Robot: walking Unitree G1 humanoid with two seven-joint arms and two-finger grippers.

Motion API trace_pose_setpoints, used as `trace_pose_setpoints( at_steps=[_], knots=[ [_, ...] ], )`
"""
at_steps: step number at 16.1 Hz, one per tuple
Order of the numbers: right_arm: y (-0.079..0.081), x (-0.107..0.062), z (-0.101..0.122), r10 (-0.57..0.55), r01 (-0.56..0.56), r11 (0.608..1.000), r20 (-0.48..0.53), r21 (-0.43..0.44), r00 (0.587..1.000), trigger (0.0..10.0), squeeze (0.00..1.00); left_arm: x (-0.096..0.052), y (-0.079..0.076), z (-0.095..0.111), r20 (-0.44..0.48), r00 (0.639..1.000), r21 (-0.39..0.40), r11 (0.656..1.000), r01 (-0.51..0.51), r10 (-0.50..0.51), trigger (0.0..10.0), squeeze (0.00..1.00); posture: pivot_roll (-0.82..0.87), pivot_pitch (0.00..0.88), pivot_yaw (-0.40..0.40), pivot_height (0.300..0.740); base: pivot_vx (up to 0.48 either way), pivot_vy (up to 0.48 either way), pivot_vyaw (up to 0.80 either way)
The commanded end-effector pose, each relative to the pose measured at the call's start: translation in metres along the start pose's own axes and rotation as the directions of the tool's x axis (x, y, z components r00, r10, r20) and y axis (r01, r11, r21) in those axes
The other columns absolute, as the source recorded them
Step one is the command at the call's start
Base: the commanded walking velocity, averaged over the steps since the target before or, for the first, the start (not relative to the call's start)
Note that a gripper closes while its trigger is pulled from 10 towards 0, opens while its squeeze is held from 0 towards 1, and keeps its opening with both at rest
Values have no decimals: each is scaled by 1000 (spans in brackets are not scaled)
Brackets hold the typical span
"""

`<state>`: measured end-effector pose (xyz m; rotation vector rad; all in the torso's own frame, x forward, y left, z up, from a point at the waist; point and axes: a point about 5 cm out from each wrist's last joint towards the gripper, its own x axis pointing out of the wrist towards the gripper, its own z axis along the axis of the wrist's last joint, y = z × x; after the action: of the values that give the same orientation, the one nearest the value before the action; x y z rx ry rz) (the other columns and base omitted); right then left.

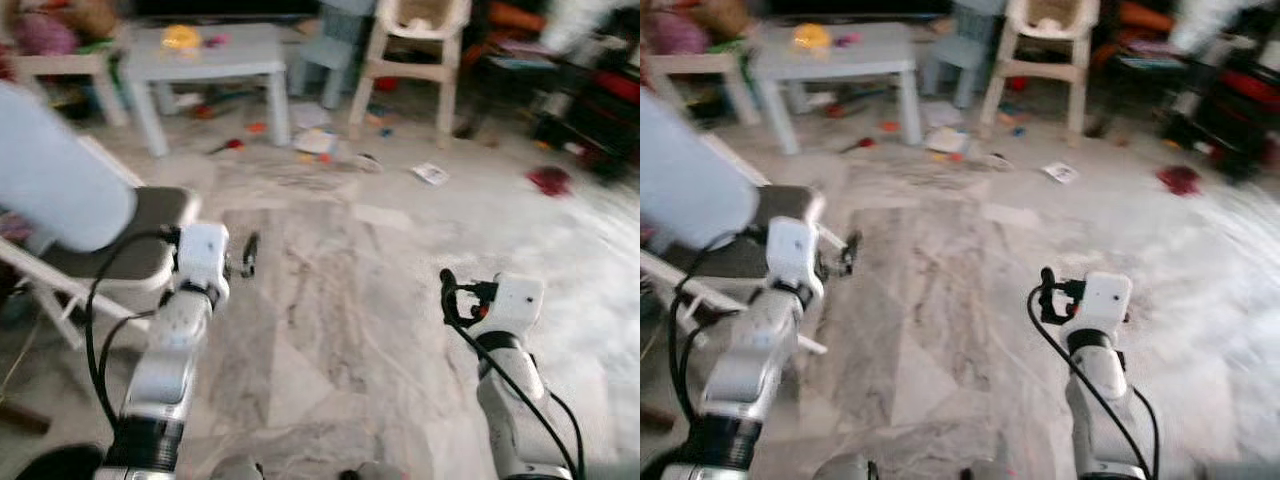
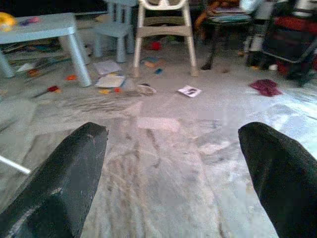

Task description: Move the pillow to the sofa

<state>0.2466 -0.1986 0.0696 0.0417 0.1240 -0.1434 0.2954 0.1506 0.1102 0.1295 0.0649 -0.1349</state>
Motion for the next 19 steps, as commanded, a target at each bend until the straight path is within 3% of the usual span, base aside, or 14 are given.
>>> trace_pose_setpoints(
  at_steps=[1,4,7,8,12,17,19],
  knots=[
    [2,-2,2,3,-3,1000,20,-13,1000,10000,0,-1,-2,-4,-23,1000,-15,1000,17,-17,10000,0,-13,0,20,740,0,0,-800],
    [-7,-12,-10,-34,34,999,-8,-11,999,10000,0,-10,-11,-14,-43,998,-7,999,44,-45,10000,0,-26,0,28,740,0,0,-800],
    [-14,-15,-8,-51,51,998,9,-34,999,10000,0,-19,-12,-28,-93,994,-60,997,45,-51,10000,0,-32,0,14,740,0,0,-800],
    [-14,-19,-5,-25,27,996,27,-83,999,10000,0,-27,-10,-34,-105,993,-47,998,49,-53,10000,0,-41,0,8,740,0,0,0],
    [-24,-36,-14,-34,32,994,-19,-108,999,10000,0,-49,-8,-55,-174,983,-75,996,45,-58,10000,0,-60,0,9,740,0,0,-200],
    [-23,-18,0,-35,37,994,28,-104,999,10000,0,-27,-12,-39,-124,989,-83,994,64,-74,10000,0,-74,0,26,740,0,0,-800],
    [-24,-15,3,-43,47,994,39,-103,998,10000,0,-24,-11,-38,-120,990,-94,994,62,-74,10000,0,-73,0,30,740,0,0,-800]
  ],
)
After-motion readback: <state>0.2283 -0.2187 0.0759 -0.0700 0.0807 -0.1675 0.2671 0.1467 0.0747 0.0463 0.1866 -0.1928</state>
